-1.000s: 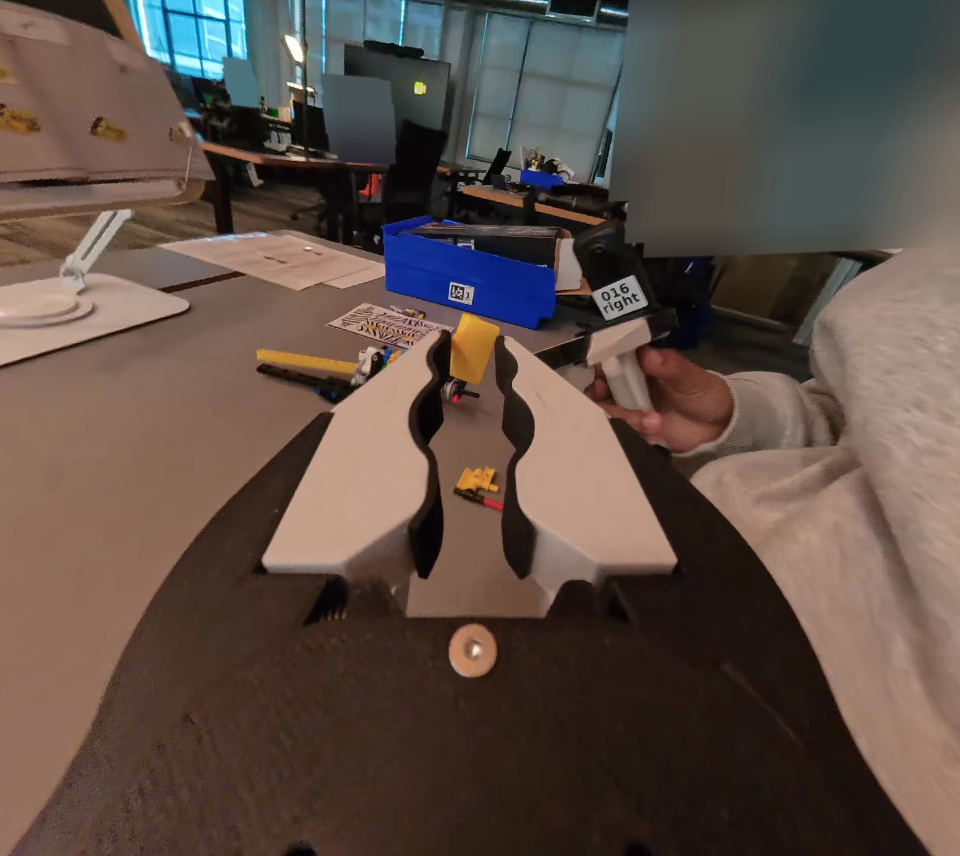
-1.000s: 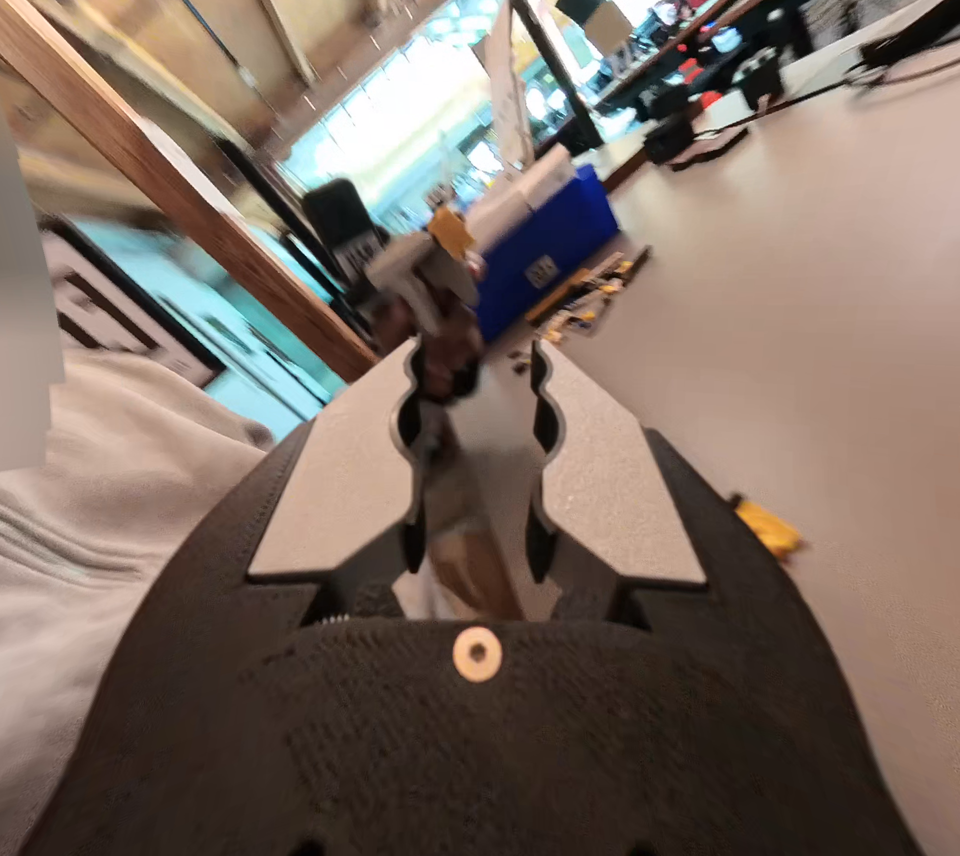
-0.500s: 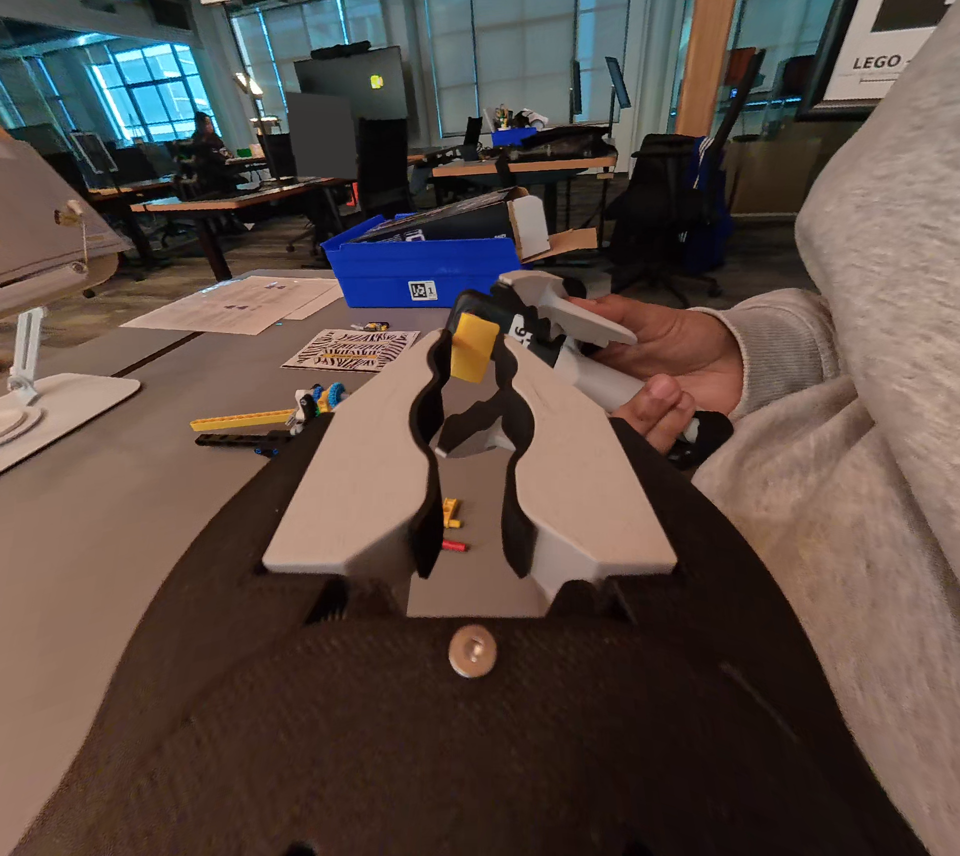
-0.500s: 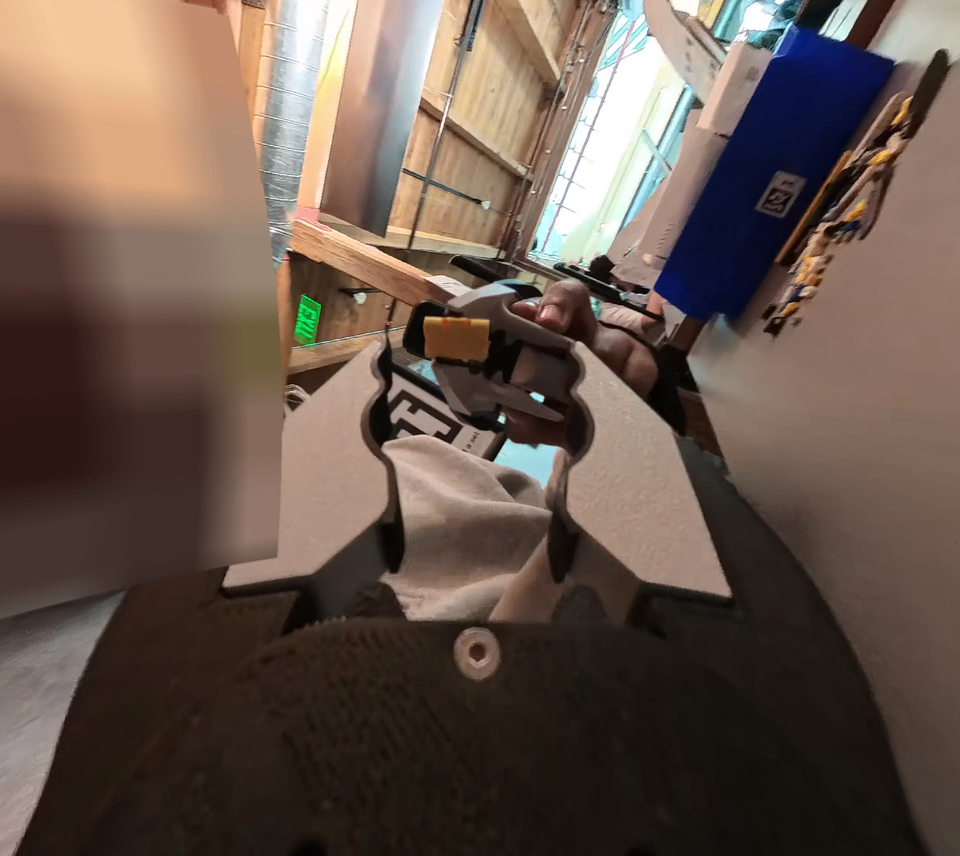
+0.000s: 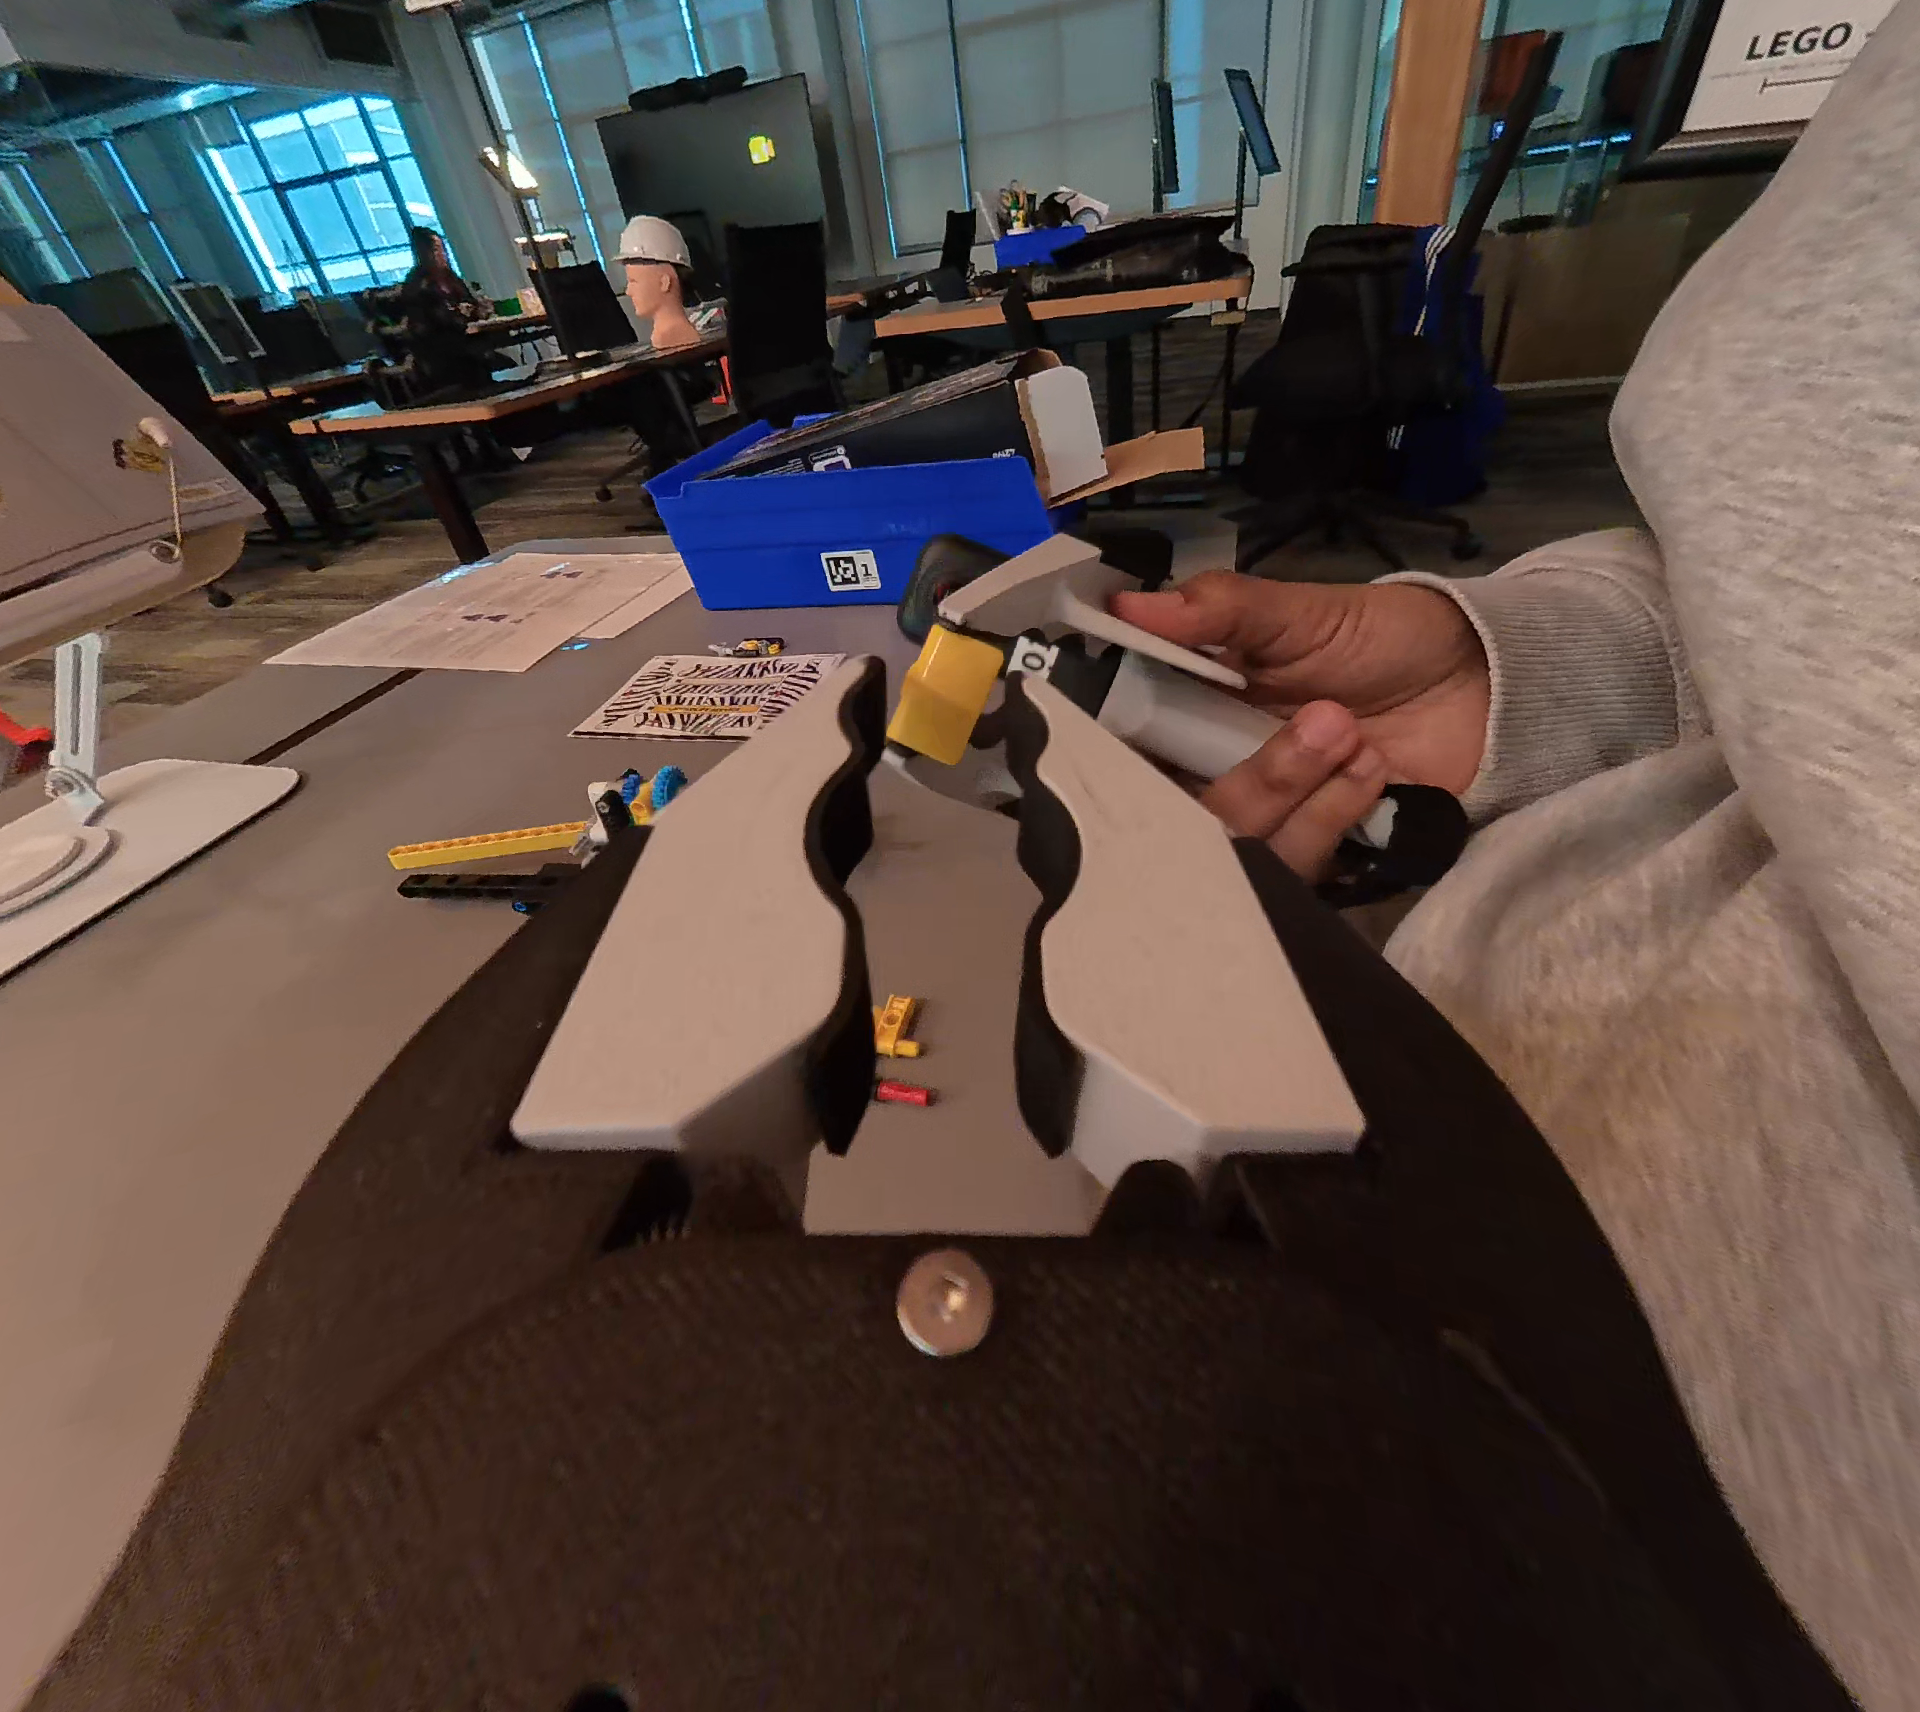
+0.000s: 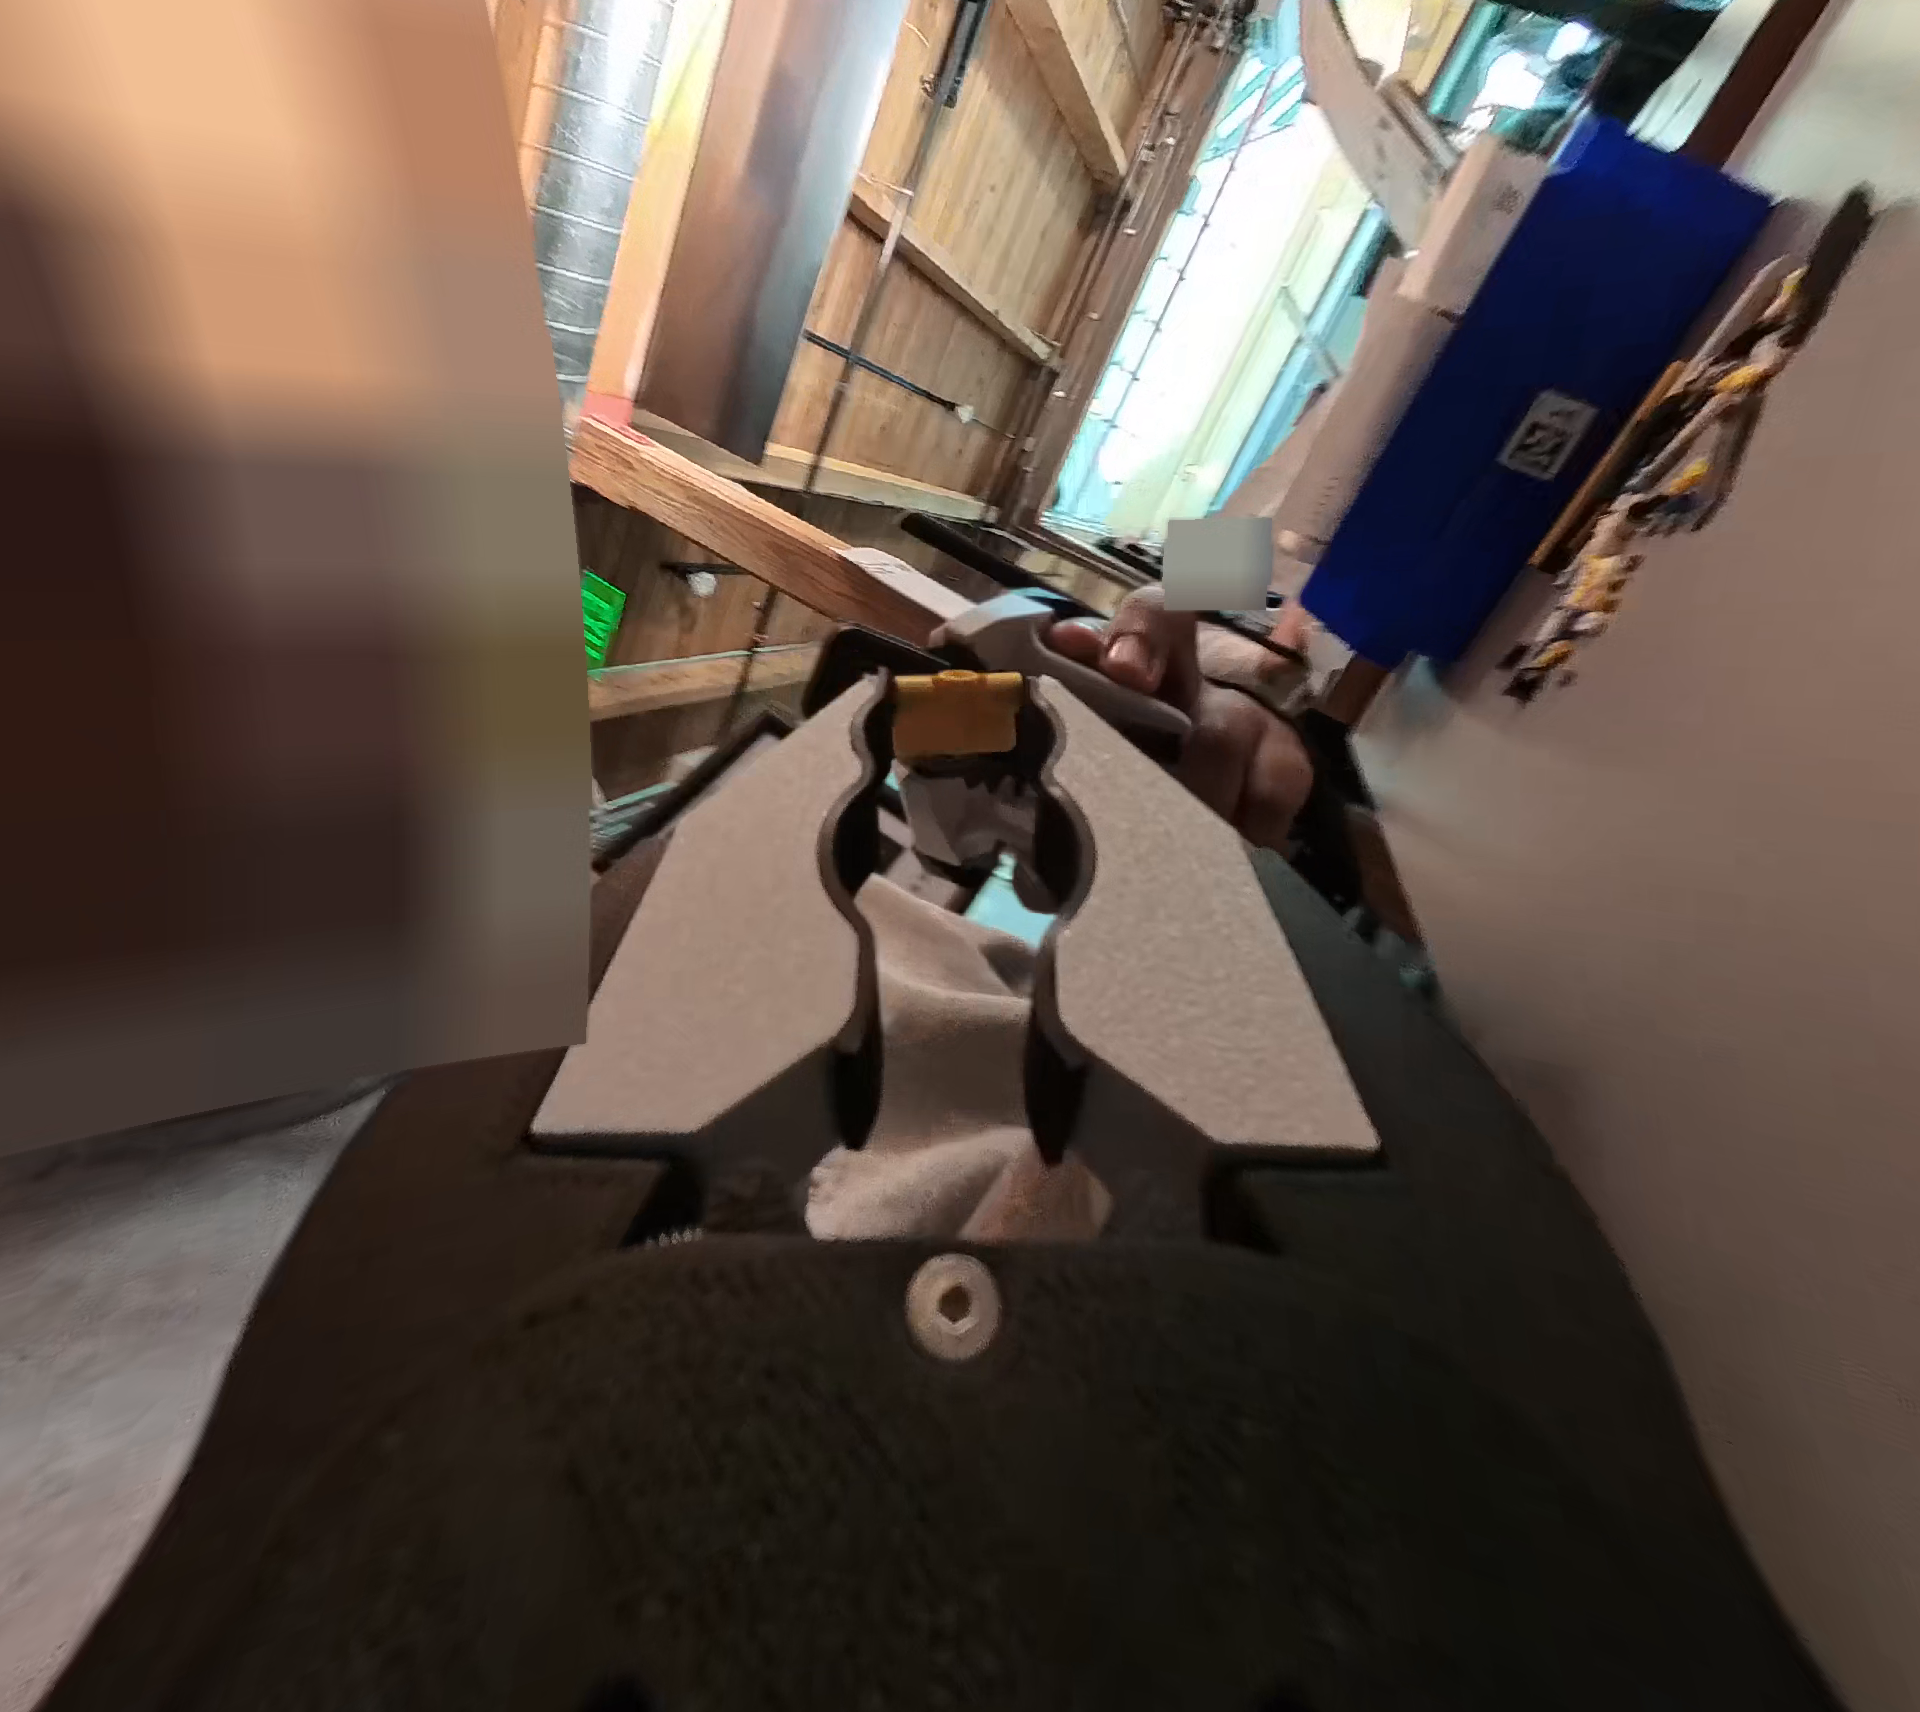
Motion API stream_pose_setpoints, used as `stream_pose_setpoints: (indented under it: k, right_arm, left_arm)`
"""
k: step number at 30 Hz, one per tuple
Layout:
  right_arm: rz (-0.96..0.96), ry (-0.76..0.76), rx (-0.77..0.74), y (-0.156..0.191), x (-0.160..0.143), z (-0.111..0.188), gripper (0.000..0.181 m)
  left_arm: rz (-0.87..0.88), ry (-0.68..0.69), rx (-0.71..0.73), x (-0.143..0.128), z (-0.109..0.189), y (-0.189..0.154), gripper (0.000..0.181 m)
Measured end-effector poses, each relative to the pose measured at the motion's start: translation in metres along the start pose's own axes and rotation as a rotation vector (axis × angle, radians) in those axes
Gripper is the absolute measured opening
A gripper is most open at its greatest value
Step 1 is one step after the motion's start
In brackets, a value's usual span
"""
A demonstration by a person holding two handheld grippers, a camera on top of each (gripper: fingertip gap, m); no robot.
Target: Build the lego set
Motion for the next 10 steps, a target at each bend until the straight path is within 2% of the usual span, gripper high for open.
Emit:
stream_pose_setpoints:
  k: [1,3,5,8,10]
  right_arm:
    - [0.046,0.016,-0.033,-0.001,0.001,0.003,0.023]
    - [0.204,0.084,-0.163,-0.007,0.003,0.016,0.022]
    - [0.436,0.195,-0.387,-0.021,0.004,0.038,0.023]
    - [0.784,0.411,-0.738,-0.042,0.010,0.077,0.023]
    - [0.888,0.518,-0.838,-0.050,0.009,0.088,0.023]
  left_arm:
    - [0.008,-0.002,0.003,0.000,0.000,0.001,0.024]
    - [0.052,0.019,0.016,-0.005,-0.001,0.009,0.032]
    - [0.123,0.094,0.054,-0.021,-0.004,0.024,0.036]
    - [0.258,0.321,0.163,-0.068,-0.012,0.052,0.042]
    - [0.351,0.479,0.148,-0.102,-0.020,0.052,0.047]
Point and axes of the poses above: each gripper's, where its closed fingertips meet, z back along the fingers, x out of its top, y = z × x across the jaws, the point moved 1 cm from there along z, back along the fingers, and after that the axes turned 11 degrees about z, right-handed, at the moved point
